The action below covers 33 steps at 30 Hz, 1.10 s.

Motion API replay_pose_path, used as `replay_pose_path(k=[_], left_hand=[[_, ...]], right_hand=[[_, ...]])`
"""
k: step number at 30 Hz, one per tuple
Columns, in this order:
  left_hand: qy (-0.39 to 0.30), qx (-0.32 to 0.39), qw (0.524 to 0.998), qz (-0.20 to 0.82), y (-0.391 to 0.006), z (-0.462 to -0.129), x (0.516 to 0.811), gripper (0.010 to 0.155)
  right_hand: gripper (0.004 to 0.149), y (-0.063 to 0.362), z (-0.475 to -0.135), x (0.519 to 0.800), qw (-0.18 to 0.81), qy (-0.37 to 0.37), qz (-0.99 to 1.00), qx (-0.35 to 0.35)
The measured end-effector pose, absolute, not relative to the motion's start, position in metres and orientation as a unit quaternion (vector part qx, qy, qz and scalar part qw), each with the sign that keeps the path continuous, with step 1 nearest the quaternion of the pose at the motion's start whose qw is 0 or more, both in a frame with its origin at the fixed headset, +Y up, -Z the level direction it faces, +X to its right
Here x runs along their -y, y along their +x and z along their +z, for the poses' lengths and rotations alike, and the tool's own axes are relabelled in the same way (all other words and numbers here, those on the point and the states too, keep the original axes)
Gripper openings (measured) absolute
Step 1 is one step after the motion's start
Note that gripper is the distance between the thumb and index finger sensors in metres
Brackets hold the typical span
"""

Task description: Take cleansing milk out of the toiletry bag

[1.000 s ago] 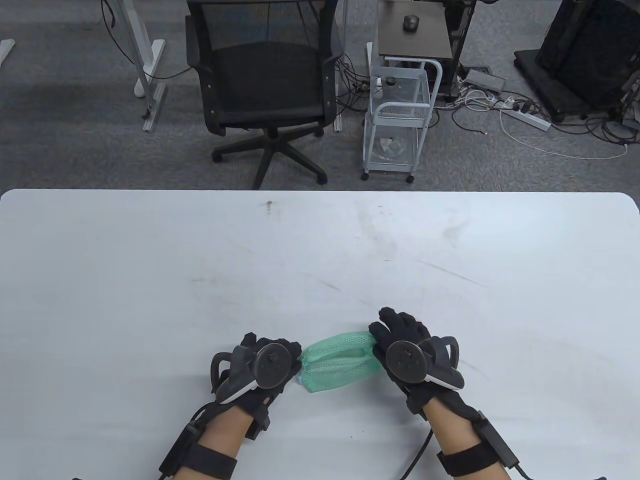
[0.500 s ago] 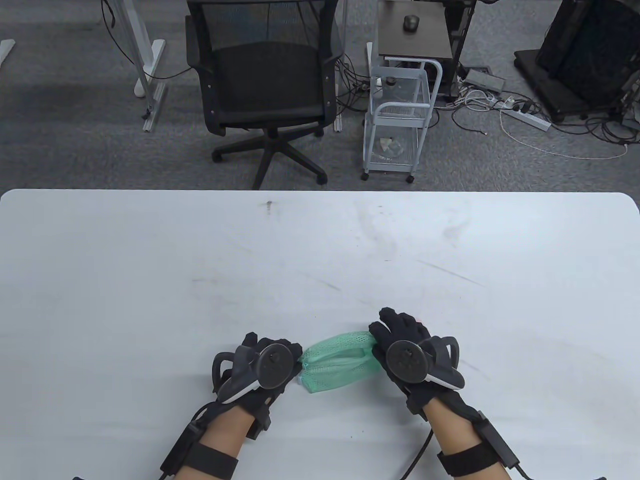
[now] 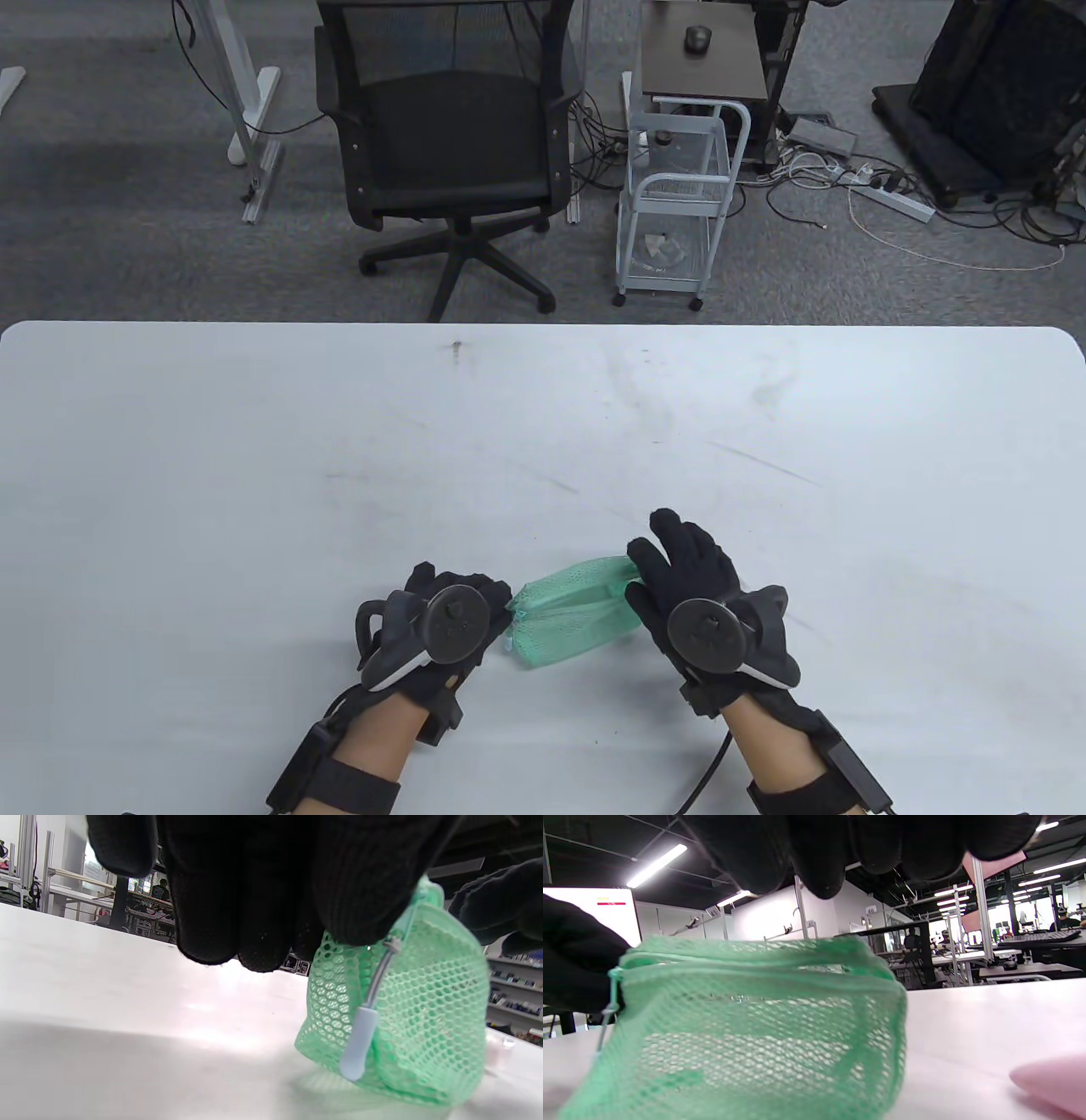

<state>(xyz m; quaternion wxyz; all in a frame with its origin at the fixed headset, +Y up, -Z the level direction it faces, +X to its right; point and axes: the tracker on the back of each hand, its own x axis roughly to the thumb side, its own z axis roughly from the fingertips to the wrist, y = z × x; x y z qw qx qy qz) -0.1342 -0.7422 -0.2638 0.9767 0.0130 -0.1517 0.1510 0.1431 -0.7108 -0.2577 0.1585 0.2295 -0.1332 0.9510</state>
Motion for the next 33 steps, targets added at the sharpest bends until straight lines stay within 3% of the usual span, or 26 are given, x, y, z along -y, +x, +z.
replay_pose_path(k=[12, 26, 33], left_hand=[[0.036, 0.158, 0.966, 0.202, -0.13, -0.253, 0.731, 0.04], [0.035, 0.18, 0.952, 0.246, -0.111, -0.241, 0.727, 0.04], [0.03, 0.181, 0.951, 0.248, -0.109, -0.241, 0.727, 0.04]], right_hand=[[0.052, 0.092, -0.223, 0.713, 0.168, 0.282, 0.938, 0.114], [0.076, 0.077, -0.222, 0.732, 0.168, 0.263, 0.947, 0.081], [0.069, 0.074, -0.223, 0.735, 0.179, 0.251, 0.947, 0.091]])
